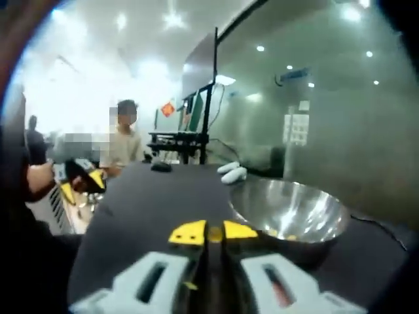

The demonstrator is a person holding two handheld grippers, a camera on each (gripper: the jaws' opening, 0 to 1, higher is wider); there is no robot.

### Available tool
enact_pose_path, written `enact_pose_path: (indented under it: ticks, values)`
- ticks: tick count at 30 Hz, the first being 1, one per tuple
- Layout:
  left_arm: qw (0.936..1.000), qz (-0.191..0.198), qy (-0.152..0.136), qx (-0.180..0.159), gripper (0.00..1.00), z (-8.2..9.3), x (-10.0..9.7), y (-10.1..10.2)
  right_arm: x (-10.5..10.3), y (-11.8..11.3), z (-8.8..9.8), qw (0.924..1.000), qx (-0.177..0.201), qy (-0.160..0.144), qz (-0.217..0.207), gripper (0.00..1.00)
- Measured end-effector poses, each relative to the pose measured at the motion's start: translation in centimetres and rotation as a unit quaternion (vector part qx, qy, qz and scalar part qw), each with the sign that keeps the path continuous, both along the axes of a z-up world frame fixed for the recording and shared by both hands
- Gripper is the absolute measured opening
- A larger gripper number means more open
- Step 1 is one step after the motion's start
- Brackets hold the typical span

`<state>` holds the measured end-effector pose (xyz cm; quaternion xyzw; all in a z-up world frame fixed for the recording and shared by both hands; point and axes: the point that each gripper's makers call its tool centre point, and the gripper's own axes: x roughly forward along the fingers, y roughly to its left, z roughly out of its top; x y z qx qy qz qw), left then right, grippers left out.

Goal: Pick up the QQ candy scattered on the table and place it into the stainless steel bowl on the table

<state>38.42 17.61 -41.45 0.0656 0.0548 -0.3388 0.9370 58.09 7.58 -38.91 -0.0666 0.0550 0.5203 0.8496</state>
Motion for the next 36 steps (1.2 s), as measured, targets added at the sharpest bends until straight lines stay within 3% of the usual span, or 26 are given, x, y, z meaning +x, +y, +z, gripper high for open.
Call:
enact_pose_path:
  ticks: [5,9,10,14,16,19,23,27,36]
  values:
    - [1.0000,-0.003,-0.003,0.004,0.41,0.1,-0.3,-0.3,0.9,0.3,0.8,0.9999,-0.002,-0.012,-0.011,0.09]
    - [1.0000,-0.001,-0.003,0.005,0.41,0.2,-0.5,-0.2,3.3,0.2,1.9,0.9982,-0.017,-0.040,-0.042,0.09]
    - [1.0000,-0.001,-0.002,0.005,0.41,0.2,-0.5,-0.2,4.5,0.0,2.2,0.9977,-0.014,-0.037,-0.055,0.09]
    - [1.0000,-0.002,-0.003,0.004,0.41,0.1,-0.6,-0.4,8.7,-1.0,2.8,0.9922,0.018,0.022,-0.121,0.09]
    - [1.0000,-0.002,-0.003,0.006,0.41,0.1,-0.6,-0.4,10.7,-1.8,3.3,0.9867,0.031,0.025,-0.158,0.09]
    - [1.0000,0.000,-0.005,0.003,0.41,0.3,-0.6,-0.2,12.2,-2.2,2.9,0.9830,0.021,0.026,-0.181,0.09]
    - [1.0000,0.005,-0.002,0.003,0.41,0.1,-0.6,0.2,13.6,-2.7,2.3,0.9794,0.004,0.015,-0.201,0.11]
    - [0.9999,0.009,0.001,0.006,0.41,-0.1,-0.5,0.5,13.6,-2.9,2.2,0.9779,0.033,0.029,-0.205,0.33]
    - [1.0000,0.006,-0.001,0.007,0.41,0.2,0.1,0.5,13.0,-5.0,1.0,0.9741,0.024,0.053,-0.219,0.28]
